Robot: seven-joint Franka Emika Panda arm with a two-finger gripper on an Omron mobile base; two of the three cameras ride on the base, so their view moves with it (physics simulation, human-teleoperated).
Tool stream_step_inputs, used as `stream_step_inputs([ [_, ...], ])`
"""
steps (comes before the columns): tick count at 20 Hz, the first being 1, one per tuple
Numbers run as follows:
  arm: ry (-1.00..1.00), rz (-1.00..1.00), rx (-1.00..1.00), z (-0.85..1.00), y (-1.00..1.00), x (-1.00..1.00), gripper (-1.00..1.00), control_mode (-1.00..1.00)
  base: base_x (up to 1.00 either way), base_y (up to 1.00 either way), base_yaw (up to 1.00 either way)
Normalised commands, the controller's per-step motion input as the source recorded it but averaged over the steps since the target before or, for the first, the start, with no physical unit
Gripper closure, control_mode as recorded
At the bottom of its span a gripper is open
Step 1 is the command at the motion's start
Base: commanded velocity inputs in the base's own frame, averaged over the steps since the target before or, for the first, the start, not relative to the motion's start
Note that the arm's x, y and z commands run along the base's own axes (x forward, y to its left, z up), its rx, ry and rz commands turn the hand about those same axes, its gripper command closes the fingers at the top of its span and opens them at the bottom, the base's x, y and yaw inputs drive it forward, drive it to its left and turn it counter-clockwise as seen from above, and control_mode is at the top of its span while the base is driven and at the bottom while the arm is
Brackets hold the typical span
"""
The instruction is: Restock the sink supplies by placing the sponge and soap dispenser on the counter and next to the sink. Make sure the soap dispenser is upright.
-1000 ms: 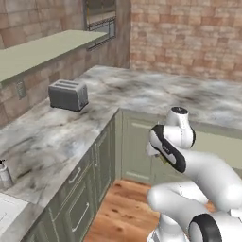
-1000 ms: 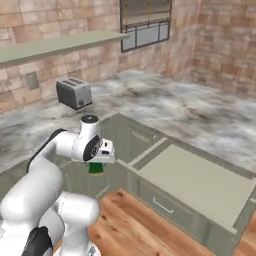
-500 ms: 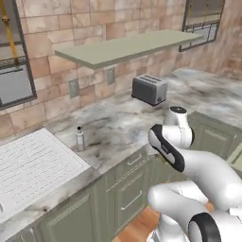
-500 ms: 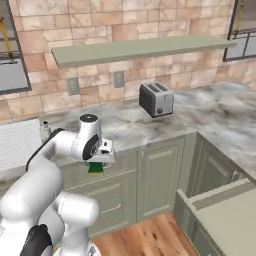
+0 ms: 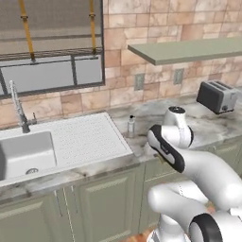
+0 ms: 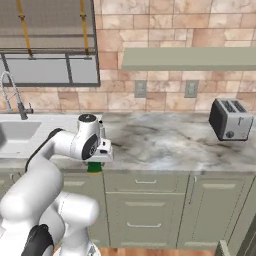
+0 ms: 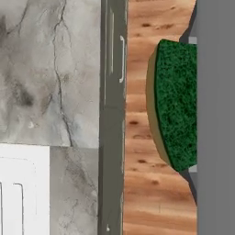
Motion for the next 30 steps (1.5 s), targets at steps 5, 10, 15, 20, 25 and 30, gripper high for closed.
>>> stream_step_inputs([
  [5,0.0,0.0,0.0,0.0,0.0,0.0,1.0,1.0,0.4,-0.12,0.29],
  [10,0.03,0.07,0.0,-0.32,-0.25,0.41,1.0,-1.0,0.14,-0.02,0.05],
  [15,0.12,0.16,0.0,-0.69,-0.27,0.91,1.0,-1.0,0.0,0.0,0.0],
  [20,0.01,0.17,0.0,-0.14,0.01,0.54,1.0,-1.0,0.0,0.0,0.0],
  [25,0.0,0.11,-0.03,-0.19,0.07,0.26,1.0,-1.0,0.0,0.0,0.0],
  [30,0.0,0.04,-0.03,-0.13,0.2,0.09,1.0,-1.0,0.0,0.0,0.0],
])
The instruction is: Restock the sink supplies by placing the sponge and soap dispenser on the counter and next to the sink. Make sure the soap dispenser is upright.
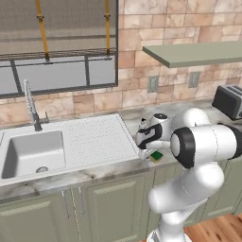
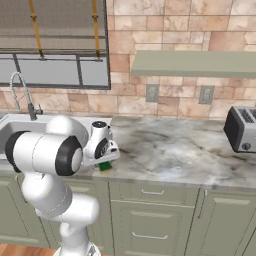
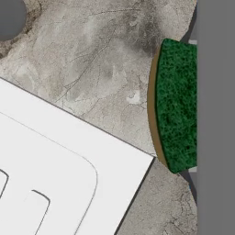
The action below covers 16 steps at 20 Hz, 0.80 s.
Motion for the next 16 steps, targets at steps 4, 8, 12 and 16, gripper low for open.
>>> stream_step_inputs([
  [4,0.0,0.0,0.0,-0.06,0.03,0.04,-1.0,-1.0,0.0,0.0,0.0],
  [8,0.0,0.0,0.0,-0.07,0.05,0.01,-1.0,-1.0,0.0,0.0,0.0],
  [12,0.0,0.0,0.0,0.0,0.0,0.0,-1.0,-1.0,0.0,0.0,0.0],
  [16,-0.03,0.0,0.0,0.22,0.0,-0.23,-1.0,-1.0,0.0,0.0,0.0],
])
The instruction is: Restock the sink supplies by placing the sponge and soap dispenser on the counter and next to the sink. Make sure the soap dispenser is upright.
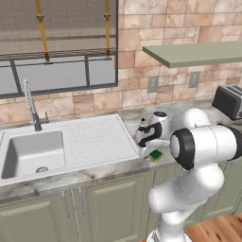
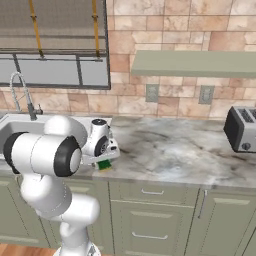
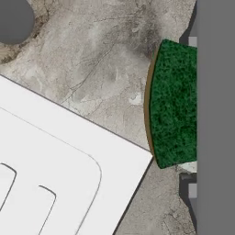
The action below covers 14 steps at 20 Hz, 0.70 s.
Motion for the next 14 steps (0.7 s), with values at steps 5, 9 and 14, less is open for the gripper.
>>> stream_step_inputs([
  [5,-0.17,0.0,0.0,0.67,0.0,-0.43,-1.0,-1.0,0.0,0.0,0.0],
  [9,-0.02,0.0,-0.01,0.06,0.02,-0.08,-1.0,-1.0,0.0,0.0,0.0],
  [14,-0.09,0.0,0.0,0.21,-0.04,-0.12,-1.0,-1.0,0.0,0.0,0.0],
])
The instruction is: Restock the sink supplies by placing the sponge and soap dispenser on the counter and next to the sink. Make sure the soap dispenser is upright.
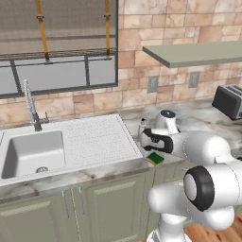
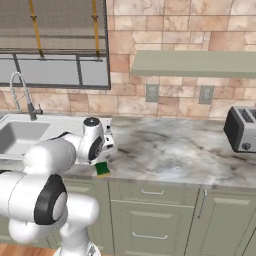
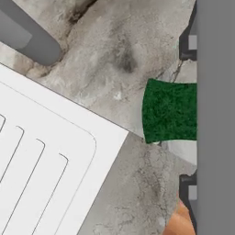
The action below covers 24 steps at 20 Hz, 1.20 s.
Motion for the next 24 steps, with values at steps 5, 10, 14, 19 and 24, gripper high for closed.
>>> stream_step_inputs([
  [5,-0.16,0.0,0.0,0.7,-0.12,-0.95,-1.0,-1.0,0.0,0.0,0.0],
  [10,-0.14,0.0,0.0,0.77,-0.05,-1.0,-1.0,-1.0,0.0,0.0,0.0],
  [14,-0.17,0.0,0.0,0.83,0.0,-0.93,-1.0,-1.0,0.0,0.0,0.0],
  [19,-0.13,-0.02,0.0,0.97,0.0,-0.83,-1.0,-1.0,0.0,0.0,0.0],
  [24,-0.14,-0.03,0.0,0.72,0.0,-0.83,-1.0,-1.0,0.0,0.0,0.0],
])
